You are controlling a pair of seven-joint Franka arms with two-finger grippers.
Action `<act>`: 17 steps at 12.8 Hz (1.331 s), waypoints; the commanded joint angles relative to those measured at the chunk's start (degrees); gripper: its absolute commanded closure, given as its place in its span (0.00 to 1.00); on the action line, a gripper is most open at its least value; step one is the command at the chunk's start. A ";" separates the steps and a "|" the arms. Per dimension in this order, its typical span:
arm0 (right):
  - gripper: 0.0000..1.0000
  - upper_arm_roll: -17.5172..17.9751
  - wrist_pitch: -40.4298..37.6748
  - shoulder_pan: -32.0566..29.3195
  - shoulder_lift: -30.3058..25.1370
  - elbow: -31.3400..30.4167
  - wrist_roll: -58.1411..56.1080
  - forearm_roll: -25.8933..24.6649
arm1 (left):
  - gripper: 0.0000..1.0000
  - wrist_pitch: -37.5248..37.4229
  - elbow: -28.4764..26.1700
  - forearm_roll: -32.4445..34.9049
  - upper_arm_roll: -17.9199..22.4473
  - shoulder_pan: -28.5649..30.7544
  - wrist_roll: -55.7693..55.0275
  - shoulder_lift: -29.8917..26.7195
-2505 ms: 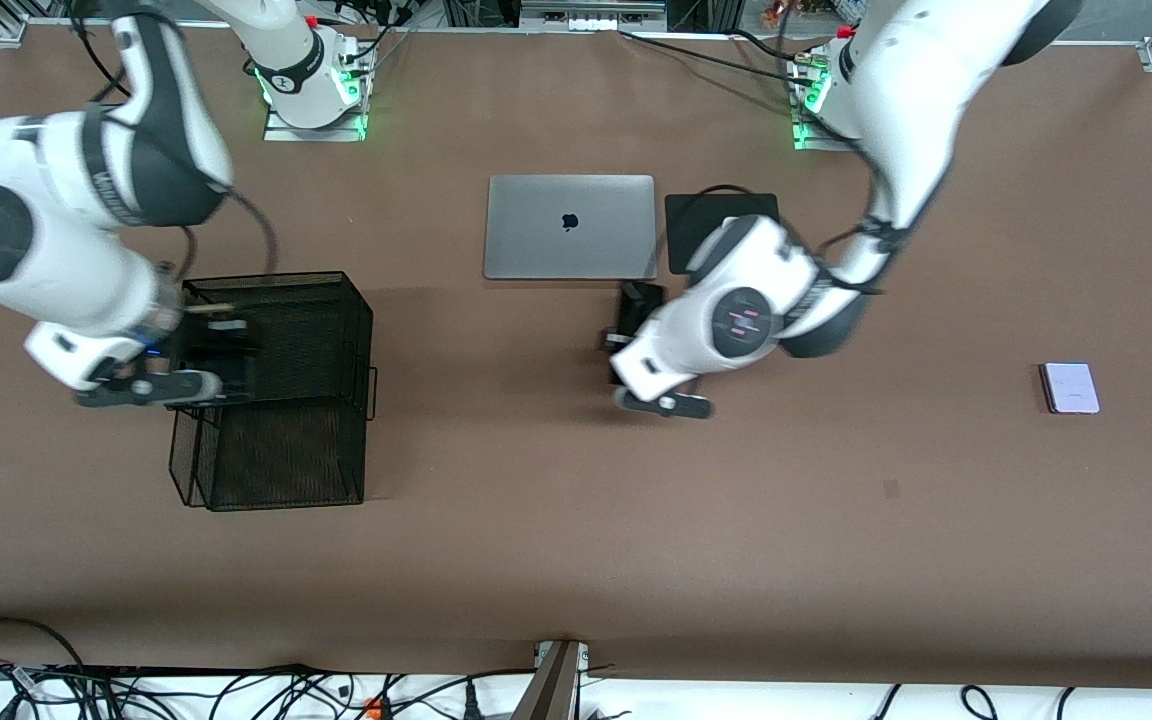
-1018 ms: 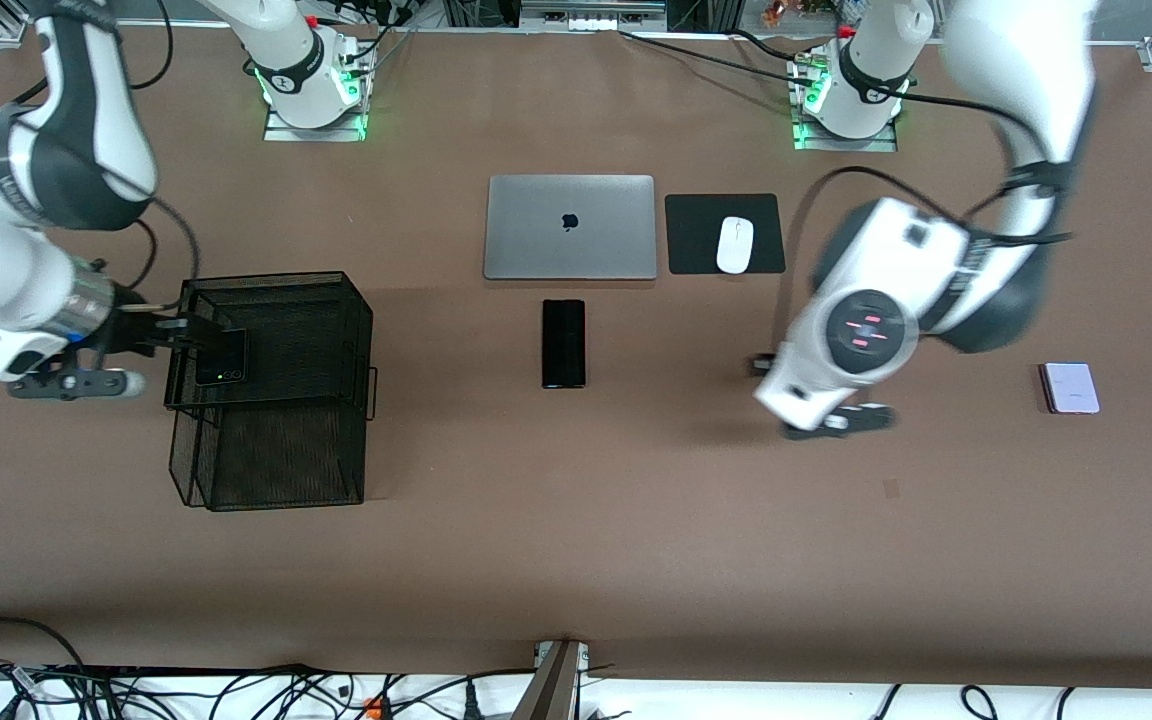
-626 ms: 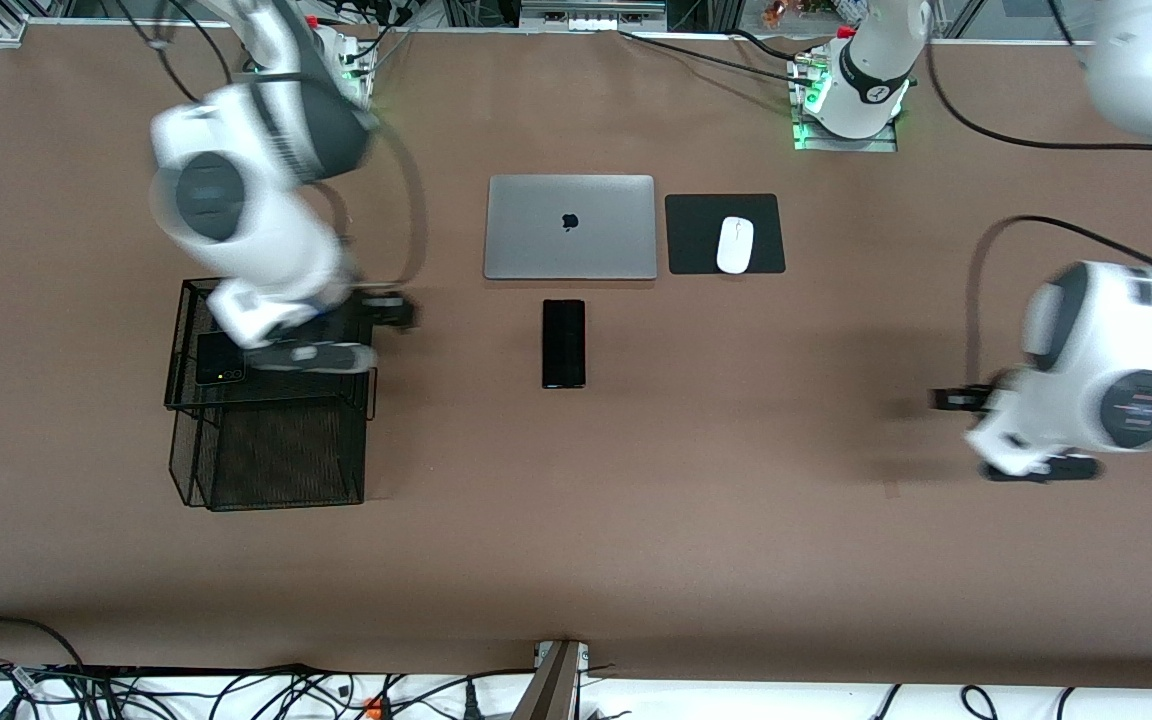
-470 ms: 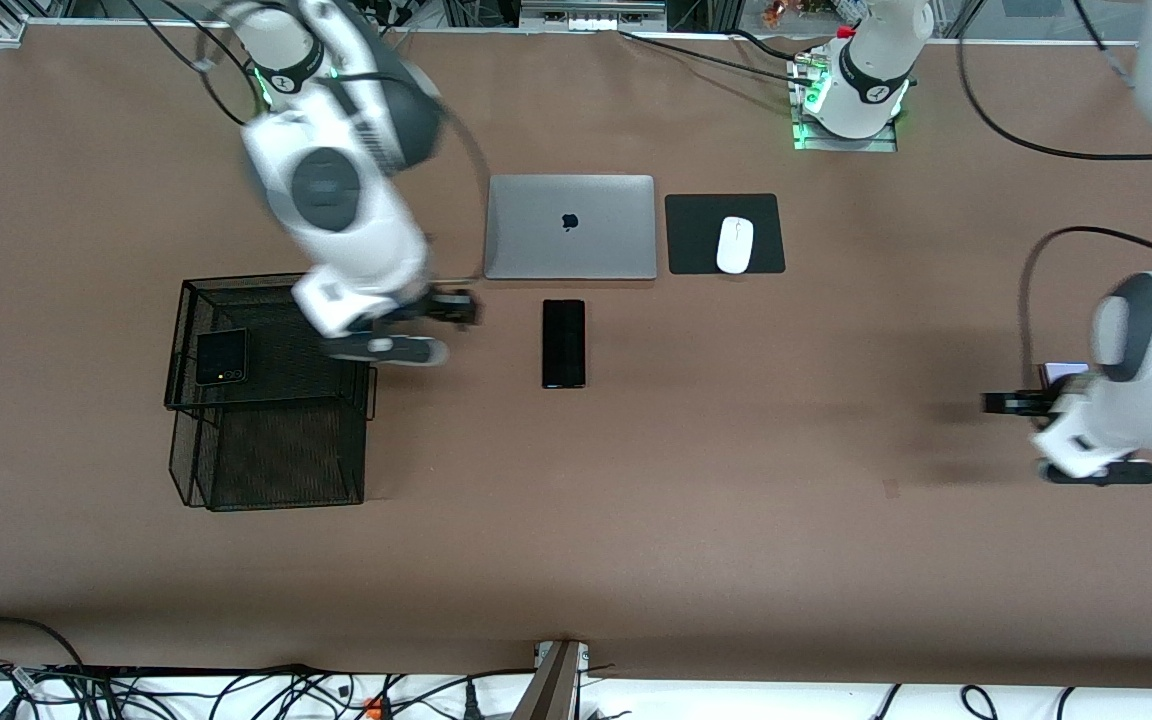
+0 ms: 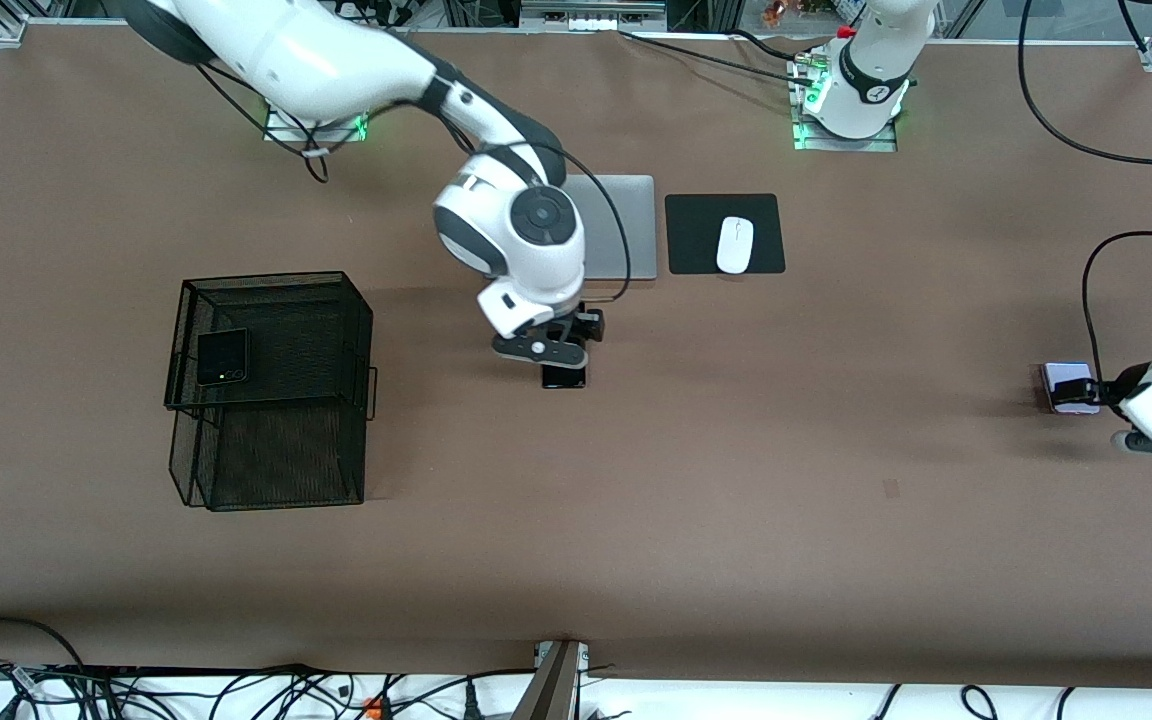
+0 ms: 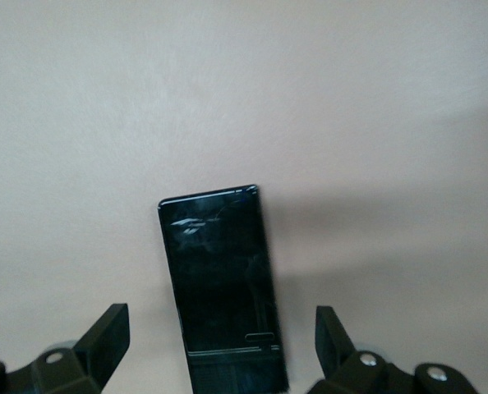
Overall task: Place phones with both arms
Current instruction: 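Reach the right gripper to the tall phone while the left gripper reaches the white phone, then grasp the tall phone with the right gripper while the left gripper grasps the white phone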
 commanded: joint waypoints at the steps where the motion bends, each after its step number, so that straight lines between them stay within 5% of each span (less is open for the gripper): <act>1: 0.00 1.05 0.16 0.02 3.89 2.60 0.89 -3.66 | 0.00 6.56 -3.32 0.77 -1.23 3.96 3.87 1.88; 5: 0.00 1.05 3.14 0.37 6.88 2.25 0.81 -3.67 | 0.06 6.67 -3.23 0.15 -1.23 4.94 4.23 3.30; 8: 0.00 1.05 3.24 0.55 7.77 1.98 0.72 -3.84 | 0.72 5.88 -3.23 -0.02 -1.66 4.76 4.06 2.86; 9: 0.03 1.05 3.32 0.46 8.03 1.98 0.46 -4.37 | 0.74 4.39 -2.79 -0.02 -2.10 4.68 4.06 2.34; 14: 0.93 1.13 2.28 -0.33 6.89 2.68 -0.95 -4.99 | 0.74 -21.40 9.57 -0.02 -12.28 2.58 0.56 -1.09; 17: 0.96 5.77 -5.77 -3.13 2.59 5.21 -1.39 -4.20 | 0.74 -32.15 17.14 -0.02 -13.44 -5.93 -8.04 -1.27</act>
